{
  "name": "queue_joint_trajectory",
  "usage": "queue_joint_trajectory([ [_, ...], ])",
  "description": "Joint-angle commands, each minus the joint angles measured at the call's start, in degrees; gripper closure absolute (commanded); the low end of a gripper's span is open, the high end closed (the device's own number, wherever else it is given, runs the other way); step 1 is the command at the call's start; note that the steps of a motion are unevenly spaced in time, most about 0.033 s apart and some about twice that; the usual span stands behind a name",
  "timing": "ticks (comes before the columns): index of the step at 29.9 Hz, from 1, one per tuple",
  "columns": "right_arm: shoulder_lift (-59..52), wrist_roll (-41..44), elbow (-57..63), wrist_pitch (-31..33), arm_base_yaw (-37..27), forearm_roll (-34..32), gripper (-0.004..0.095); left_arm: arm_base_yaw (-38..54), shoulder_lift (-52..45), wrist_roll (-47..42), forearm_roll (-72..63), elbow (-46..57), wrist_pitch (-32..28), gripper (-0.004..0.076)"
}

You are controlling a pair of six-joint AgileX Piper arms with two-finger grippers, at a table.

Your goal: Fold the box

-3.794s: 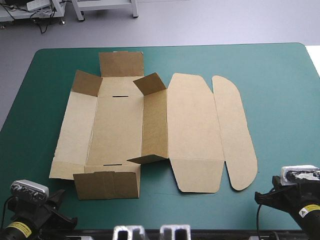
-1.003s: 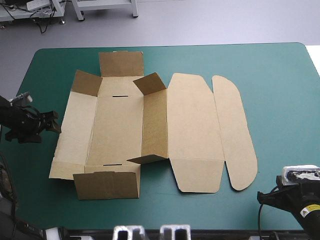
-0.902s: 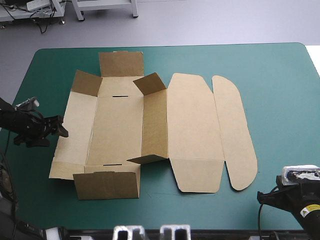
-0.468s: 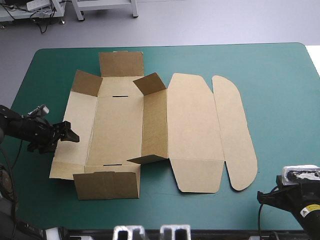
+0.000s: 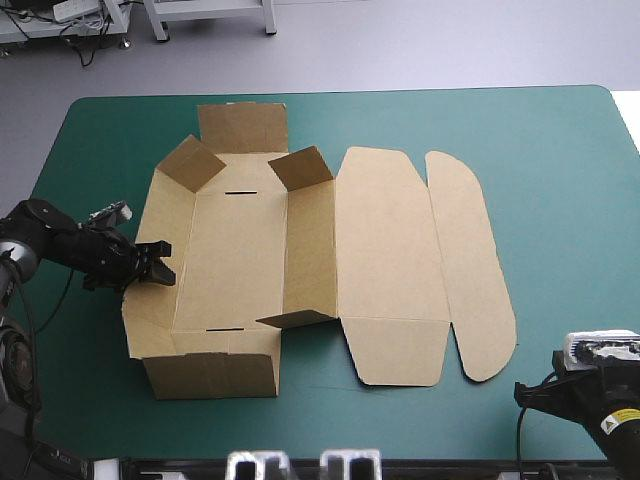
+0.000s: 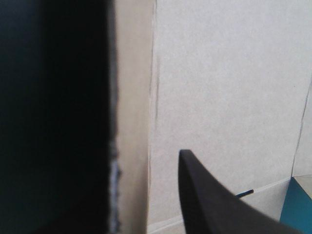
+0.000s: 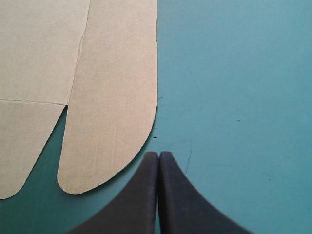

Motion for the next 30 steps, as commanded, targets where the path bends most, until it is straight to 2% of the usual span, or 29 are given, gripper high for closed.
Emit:
queue_joint_trajectory([
  [1, 0.6, 0.0, -1.3, -3.5, 0.2, 0.3, 0.0923, -0.3, -2.1, -0.4, -1.0, -1.1, 1.2, 0.0698],
  [2, 0.6, 0.0, -1.3, -3.5, 0.2, 0.3, 0.0923, -0.3, -2.1, -0.4, -0.1, -1.1, 1.7, 0.0731],
  [8, 0.6, 0.0, -1.3, -3.5, 0.2, 0.3, 0.0923, -0.3, -2.1, 2.1, 2.4, -3.9, 5.4, 0.0734],
  [14, 0.6, 0.0, -1.3, -3.5, 0.2, 0.3, 0.0923, -4.7, -2.1, 5.4, 7.8, -15.9, 7.7, 0.0734],
  [21, 0.6, -0.1, -1.3, -3.4, 0.2, 0.3, 0.0923, -16.5, -2.1, 15.3, 18.9, -29.7, 3.3, 0.0734],
  [30, 0.6, -0.1, -1.3, -3.2, 0.2, 0.3, 0.0923, -28.2, -2.1, 27.3, 20.6, -34.9, -7.9, 0.0734],
])
